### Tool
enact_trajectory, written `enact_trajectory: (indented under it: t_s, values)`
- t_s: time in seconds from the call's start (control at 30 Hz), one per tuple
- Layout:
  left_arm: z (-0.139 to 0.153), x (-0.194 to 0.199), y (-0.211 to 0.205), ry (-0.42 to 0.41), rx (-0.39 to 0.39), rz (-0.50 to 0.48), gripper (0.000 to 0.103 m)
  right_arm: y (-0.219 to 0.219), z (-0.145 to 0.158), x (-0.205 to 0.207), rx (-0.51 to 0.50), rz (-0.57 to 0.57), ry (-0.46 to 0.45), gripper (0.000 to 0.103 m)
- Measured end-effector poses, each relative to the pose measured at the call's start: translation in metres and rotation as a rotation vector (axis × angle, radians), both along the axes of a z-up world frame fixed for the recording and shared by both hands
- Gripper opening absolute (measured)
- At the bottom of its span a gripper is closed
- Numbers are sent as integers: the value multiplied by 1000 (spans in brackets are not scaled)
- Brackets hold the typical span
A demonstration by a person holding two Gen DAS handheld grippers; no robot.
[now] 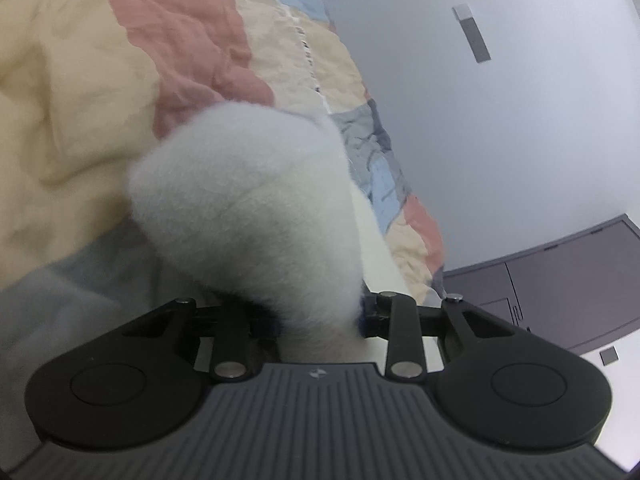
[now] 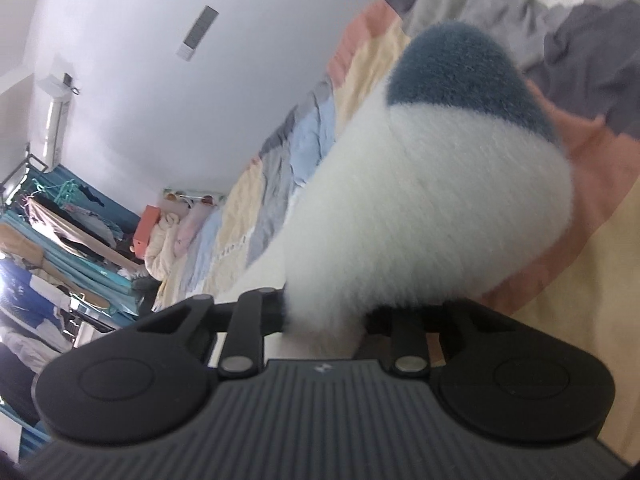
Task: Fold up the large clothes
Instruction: 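Lift the rolled sweater with both grippers and carry it up the bed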
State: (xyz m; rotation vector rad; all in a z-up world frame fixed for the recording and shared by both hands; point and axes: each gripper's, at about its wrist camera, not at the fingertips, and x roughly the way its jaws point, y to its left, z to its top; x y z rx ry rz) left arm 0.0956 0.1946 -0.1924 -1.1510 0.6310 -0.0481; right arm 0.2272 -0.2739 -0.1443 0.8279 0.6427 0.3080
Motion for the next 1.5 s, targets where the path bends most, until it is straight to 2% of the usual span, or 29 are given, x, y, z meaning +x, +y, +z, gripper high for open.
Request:
enact_trajectory:
  t_s: [0.13, 0.33, 0.6, 0.7, 0.8, 0.97, 1.1, 1.27, 1.37, 1.43, 1.5]
  values:
    - [23, -4, -11, -44, -9, -33, 36, -16, 23, -2, 8, 11, -22, 30]
    - [65, 16, -48, -124, -38, -88, 36, -56, 69, 4, 30, -7, -126, 30]
    - [143, 95, -118, -246, 1, -174, 36, -119, 138, 51, 51, -47, -245, 30]
    - [165, 132, -147, -283, 49, -202, 36, -137, 155, 78, 34, -61, -272, 30]
    - [172, 168, -177, -310, 87, -225, 36, -158, 156, 102, 65, -94, -286, 30]
    - [159, 233, -223, -314, 125, -281, 36, -196, 134, 141, 53, -106, -297, 30]
    - [130, 286, -254, -289, 164, -322, 36, -219, 103, 173, 51, -113, -271, 30]
    - [79, 307, -284, -288, 201, -321, 36, -233, 41, 187, 76, -155, -269, 30]
    - [47, 317, -294, -223, 265, -374, 36, -239, 3, 183, 68, -175, -242, 30]
    - [20, 323, -294, -162, 217, -387, 36, -241, -19, 176, 37, -184, -226, 30]
    - [-7, 319, -288, -153, 152, -367, 37, -242, -35, 166, 43, -181, -244, 30]
